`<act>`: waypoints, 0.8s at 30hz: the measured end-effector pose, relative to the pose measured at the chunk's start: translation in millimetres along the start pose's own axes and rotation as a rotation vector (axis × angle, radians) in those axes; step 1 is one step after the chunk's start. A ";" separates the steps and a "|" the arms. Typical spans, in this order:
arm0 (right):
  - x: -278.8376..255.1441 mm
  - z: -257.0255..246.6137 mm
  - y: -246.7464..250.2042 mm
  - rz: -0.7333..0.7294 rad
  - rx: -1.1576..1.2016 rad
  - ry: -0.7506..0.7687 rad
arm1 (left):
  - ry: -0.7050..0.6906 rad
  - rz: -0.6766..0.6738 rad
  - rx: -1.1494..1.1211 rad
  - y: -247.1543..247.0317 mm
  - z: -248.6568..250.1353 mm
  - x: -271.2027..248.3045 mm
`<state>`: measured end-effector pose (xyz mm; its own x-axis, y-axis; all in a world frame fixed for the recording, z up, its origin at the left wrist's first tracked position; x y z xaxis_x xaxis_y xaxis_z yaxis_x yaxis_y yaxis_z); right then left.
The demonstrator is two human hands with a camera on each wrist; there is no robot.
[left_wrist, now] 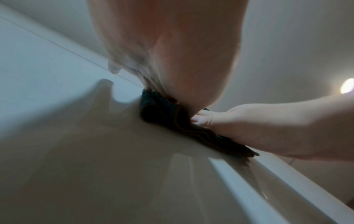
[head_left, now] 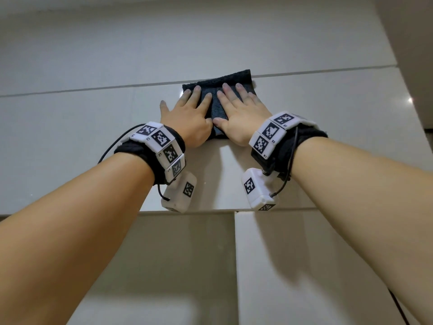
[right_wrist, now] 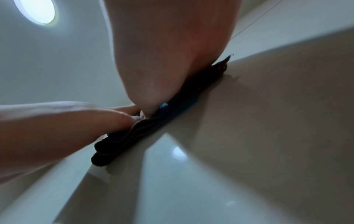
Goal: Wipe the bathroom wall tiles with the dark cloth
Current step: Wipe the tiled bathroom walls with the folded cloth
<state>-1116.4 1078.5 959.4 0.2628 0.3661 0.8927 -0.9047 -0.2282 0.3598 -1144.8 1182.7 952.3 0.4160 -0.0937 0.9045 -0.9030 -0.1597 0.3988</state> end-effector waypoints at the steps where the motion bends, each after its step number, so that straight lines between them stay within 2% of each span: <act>1: -4.4 13.7 1.7 -0.006 -0.006 -0.006 | -0.009 -0.001 -0.004 0.2 14.0 2.3; 13: -65.0 208.3 27.2 -0.031 -0.056 -0.139 | -0.135 0.022 -0.069 10.7 212.2 42.7; 18: -81.8 262.2 32.4 -0.032 -0.059 -0.169 | -0.154 0.028 -0.063 14.7 268.0 54.4; 24: -100.0 294.0 30.2 -0.044 -0.044 -0.165 | -0.167 0.057 -0.043 8.7 301.7 49.1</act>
<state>-1071.4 769.8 960.7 0.3505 0.2207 0.9102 -0.9041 -0.1738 0.3903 -1099.9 880.2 954.7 0.3729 -0.2638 0.8896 -0.9279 -0.1079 0.3569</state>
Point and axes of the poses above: each hand's wrist, its own x-axis towards the middle knuckle, its own y-axis out of the back of the hand, z = x × y, the point moved 10 cm from there along x, towards the middle knuckle, and after that the axes turned 1 degree about -y, right-handed, at the moved point
